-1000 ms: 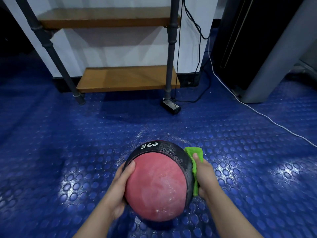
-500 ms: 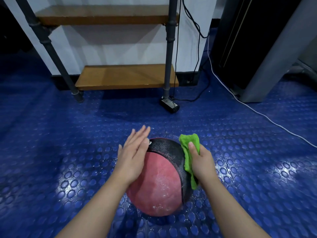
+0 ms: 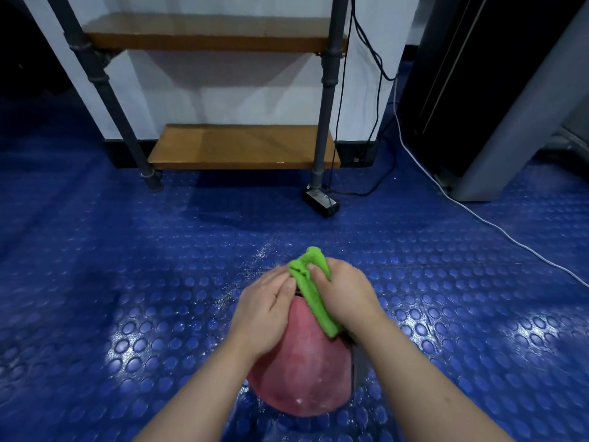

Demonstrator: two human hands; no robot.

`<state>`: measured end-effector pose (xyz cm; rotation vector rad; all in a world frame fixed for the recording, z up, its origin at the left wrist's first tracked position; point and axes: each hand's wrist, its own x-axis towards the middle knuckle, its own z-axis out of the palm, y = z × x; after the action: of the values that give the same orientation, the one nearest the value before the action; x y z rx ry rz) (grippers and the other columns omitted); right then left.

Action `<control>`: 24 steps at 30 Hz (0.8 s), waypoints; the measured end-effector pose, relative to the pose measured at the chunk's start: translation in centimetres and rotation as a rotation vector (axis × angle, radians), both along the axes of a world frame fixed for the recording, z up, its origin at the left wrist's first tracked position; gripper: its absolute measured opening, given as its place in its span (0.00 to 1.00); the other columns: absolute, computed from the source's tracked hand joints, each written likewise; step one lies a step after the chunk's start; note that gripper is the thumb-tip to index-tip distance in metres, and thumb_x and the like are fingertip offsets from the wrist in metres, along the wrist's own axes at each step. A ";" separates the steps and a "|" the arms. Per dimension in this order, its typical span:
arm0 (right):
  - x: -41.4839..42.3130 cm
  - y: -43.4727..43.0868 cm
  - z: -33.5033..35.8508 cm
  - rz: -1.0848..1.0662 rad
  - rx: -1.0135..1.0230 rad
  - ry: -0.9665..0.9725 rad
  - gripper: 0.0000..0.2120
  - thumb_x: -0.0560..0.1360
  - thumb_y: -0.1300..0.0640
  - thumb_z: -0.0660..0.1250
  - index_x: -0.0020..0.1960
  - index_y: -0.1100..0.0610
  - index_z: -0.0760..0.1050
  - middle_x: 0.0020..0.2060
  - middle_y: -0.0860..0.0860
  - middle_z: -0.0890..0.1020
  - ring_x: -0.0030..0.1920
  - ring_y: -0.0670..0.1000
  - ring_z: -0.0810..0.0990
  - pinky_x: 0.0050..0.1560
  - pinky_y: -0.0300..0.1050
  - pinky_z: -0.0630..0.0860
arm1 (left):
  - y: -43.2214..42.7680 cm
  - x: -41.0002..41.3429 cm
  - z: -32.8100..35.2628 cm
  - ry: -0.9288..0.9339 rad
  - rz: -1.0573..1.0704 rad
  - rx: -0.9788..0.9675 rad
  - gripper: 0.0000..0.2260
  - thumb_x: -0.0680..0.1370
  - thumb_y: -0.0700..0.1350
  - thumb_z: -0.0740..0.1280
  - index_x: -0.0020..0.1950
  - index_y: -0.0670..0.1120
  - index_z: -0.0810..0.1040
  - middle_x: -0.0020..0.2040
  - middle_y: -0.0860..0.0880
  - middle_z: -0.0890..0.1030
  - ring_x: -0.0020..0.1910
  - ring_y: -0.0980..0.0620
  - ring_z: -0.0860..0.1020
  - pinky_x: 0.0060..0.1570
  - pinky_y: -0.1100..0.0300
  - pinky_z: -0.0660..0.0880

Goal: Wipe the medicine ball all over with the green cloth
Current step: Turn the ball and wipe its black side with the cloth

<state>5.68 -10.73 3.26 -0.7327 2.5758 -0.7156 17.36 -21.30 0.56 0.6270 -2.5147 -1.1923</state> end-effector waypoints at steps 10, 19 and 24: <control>0.8 2.3 1.3 -0.036 -0.097 0.076 0.15 0.80 0.46 0.59 0.41 0.55 0.72 0.34 0.49 0.76 0.40 0.54 0.74 0.37 0.46 0.62 | 1.9 -2.7 -0.2 -0.120 0.072 -0.156 0.27 0.78 0.55 0.47 0.71 0.50 0.75 0.72 0.54 0.73 0.73 0.55 0.68 0.72 0.55 0.64; 4.2 4.1 0.3 0.145 -0.212 0.281 0.25 0.76 0.41 0.55 0.60 0.57 0.79 0.54 0.50 0.82 0.56 0.53 0.76 0.59 0.39 0.66 | 1.4 -1.4 -0.1 -0.117 0.121 -0.109 0.20 0.83 0.50 0.51 0.72 0.49 0.73 0.72 0.53 0.73 0.73 0.55 0.68 0.72 0.62 0.60; 2.6 3.6 0.9 0.060 -0.219 0.213 0.14 0.79 0.48 0.60 0.54 0.55 0.80 0.45 0.49 0.83 0.49 0.53 0.77 0.45 0.38 0.65 | 2.1 -1.9 0.2 -0.112 0.100 -0.162 0.26 0.78 0.52 0.48 0.71 0.48 0.75 0.71 0.53 0.75 0.71 0.54 0.70 0.71 0.59 0.63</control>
<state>8.24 -7.16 4.14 -0.9991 2.6776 -0.9579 15.48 -19.15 0.77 0.7870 -2.6037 -0.9319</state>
